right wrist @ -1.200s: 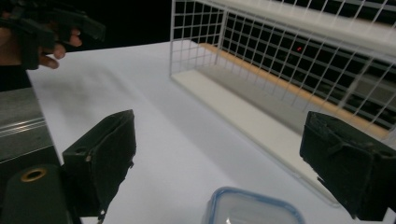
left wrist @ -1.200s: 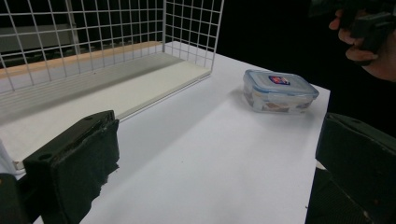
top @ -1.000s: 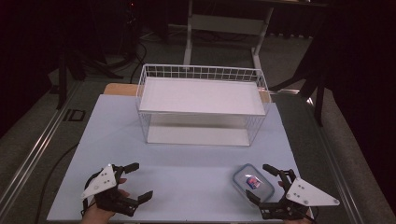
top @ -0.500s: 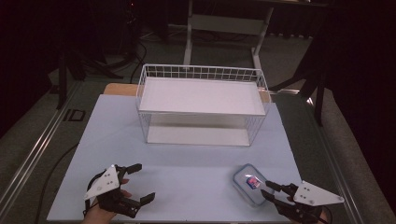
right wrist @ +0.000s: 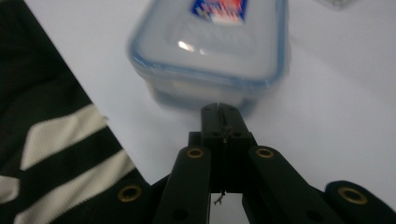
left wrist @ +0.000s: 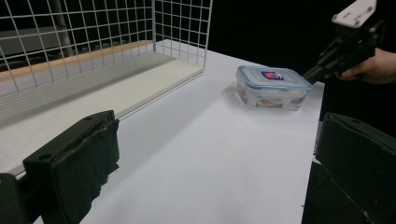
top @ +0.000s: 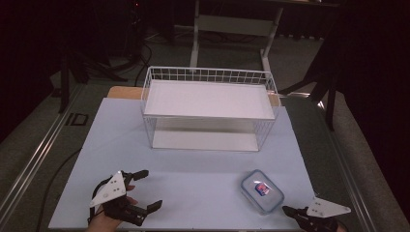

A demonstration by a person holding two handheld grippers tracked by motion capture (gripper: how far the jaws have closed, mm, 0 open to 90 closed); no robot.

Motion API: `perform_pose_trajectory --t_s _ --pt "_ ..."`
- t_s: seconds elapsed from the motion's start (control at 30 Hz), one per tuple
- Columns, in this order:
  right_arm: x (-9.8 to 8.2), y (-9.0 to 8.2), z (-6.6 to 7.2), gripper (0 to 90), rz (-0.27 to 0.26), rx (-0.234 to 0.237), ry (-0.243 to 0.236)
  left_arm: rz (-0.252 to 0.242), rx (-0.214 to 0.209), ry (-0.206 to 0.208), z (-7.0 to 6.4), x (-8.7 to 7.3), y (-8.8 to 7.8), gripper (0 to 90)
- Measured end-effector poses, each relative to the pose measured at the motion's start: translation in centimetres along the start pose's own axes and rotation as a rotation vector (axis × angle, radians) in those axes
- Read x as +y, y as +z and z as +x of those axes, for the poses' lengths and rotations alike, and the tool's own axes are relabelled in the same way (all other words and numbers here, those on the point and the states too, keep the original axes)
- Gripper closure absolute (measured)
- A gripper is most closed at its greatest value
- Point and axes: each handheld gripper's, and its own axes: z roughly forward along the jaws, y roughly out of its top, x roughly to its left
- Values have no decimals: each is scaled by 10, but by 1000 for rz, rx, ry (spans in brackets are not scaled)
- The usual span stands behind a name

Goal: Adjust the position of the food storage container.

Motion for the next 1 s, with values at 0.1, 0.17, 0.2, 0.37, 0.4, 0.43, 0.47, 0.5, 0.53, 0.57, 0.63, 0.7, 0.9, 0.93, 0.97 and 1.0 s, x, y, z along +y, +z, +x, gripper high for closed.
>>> perform_pose_trajectory --t_s 0.1,0.17,0.2,0.37,0.4,0.43,0.47,0.5,0.53,0.57,0.63,0.7,0.9,0.93,0.97,1.0 --pt "-5 5 -6 900 8 0 31 -1 1 -4 1 0 0 5" --pt "-5 6 -8 900 8 1 32 0 0 -5 1 0 0 4" --pt "-3 8 -10 900 17 -7 26 1 0 -5 1 0 0 5" --pt "3 17 -13 900 43 -6 12 -1 -2 -2 1 0 0 5" --pt "6 21 -16 900 47 -6 19 0 -1 -5 1 0 0 5" --pt "7 22 -18 900 44 -8 23 -1 -2 -6 1 0 0 5" --pt "9 23 -20 900 41 -11 32 -1 -1 -5 1 0 0 5" --pt "11 24 -22 900 37 -8 35 -1 -2 -4 1 0 0 5" --pt "12 26 -25 900 33 -8 37 -1 -2 -4 1 0 0 5" --pt "14 28 -27 900 32 -8 42 0 -3 -3 1 0 0 5" --pt "18 33 -31 900 34 -10 40 0 -4 -3 1 0 0 5" --pt "23 39 -35 900 39 -11 38 1 -5 -4 0 0 0 5" --pt "38 58 -41 900 63 0 13 3 -6 -5 0 -1 1 5" --pt "41 61 -42 900 64 0 10 6 -6 -4 0 -1 1 5" --pt "44 64 -43 900 63 1 10 5 -6 -3 0 -1 1 4" --pt "44 64 -43 900 63 1 10 5 -6 -3 0 -1 1 5"
